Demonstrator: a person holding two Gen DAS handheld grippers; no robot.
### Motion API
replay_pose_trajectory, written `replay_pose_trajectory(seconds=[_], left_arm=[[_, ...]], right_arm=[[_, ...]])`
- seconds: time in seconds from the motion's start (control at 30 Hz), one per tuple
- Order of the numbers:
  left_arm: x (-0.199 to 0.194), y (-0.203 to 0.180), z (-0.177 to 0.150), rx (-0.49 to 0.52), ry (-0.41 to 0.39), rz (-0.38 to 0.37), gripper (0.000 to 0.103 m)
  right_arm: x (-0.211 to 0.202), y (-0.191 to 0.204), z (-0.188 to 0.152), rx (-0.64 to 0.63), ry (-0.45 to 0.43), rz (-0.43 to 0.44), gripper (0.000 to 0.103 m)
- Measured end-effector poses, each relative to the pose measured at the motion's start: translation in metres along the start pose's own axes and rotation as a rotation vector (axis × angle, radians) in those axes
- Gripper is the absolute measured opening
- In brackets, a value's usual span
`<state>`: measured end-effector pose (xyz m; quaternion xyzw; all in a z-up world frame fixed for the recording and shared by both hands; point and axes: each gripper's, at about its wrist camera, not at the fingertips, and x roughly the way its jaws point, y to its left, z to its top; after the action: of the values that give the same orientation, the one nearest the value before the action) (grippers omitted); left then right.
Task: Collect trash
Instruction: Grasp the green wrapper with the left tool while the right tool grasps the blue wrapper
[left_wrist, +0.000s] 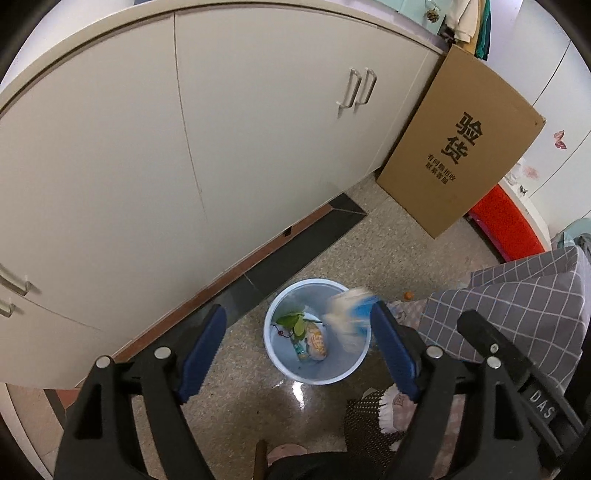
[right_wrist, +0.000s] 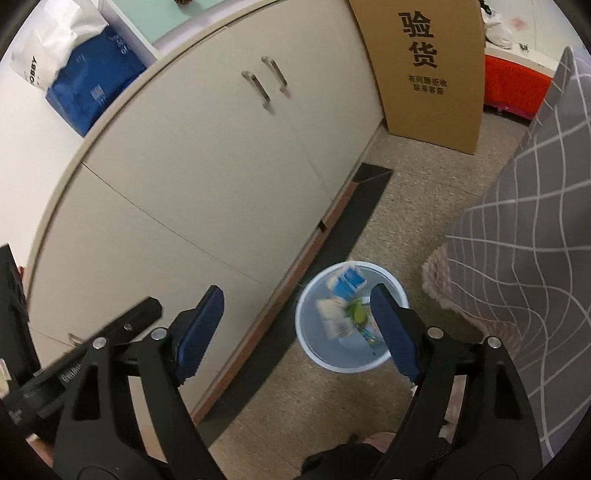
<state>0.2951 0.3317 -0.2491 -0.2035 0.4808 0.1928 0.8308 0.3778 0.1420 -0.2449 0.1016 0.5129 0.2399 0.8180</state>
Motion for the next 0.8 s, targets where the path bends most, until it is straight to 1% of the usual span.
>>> replay_pose_trajectory(seconds=[0.1,0.23,0.37,0.5,0.6,0.7,0.8], left_arm=[[0.001,-0.001,-0.004,-0.001,0.009,0.000,0.078],[-0.007,-0.010,-0.007,0.015,0.004,-0.016,0.078],[-0.027,-0.021,-0.010,0.031,-0.026,-0.037,0.078],[-0.053,-0.034,-0.012,0.040,-0.069,-0.062,0.079],[-0.074,-0.048,-0.015,0.060,-0.102,-0.084,0.079],[-0.094,-0.070,-0.022,0.110,-0.136,-0.114,0.079],[-0.111,-0.103,-0.031,0.189,-0.161,-0.156,0.079]], right_arm=[[-0.009,0.000,-0.002,-0.004,-0.013,-0.015,0.081],[-0.032,0.002,0.001,-0.031,-0.068,-0.034,0.081],[-0.061,0.004,0.007,-0.037,-0.133,-0.026,0.081],[-0.100,0.004,0.011,-0.039,-0.222,-0.006,0.081],[-0.128,-0.001,0.013,-0.038,-0.281,-0.008,0.081],[-0.158,-0.016,0.013,-0.021,-0.334,-0.027,0.081],[-0.186,-0.038,0.010,0.006,-0.378,-0.054,0.081]])
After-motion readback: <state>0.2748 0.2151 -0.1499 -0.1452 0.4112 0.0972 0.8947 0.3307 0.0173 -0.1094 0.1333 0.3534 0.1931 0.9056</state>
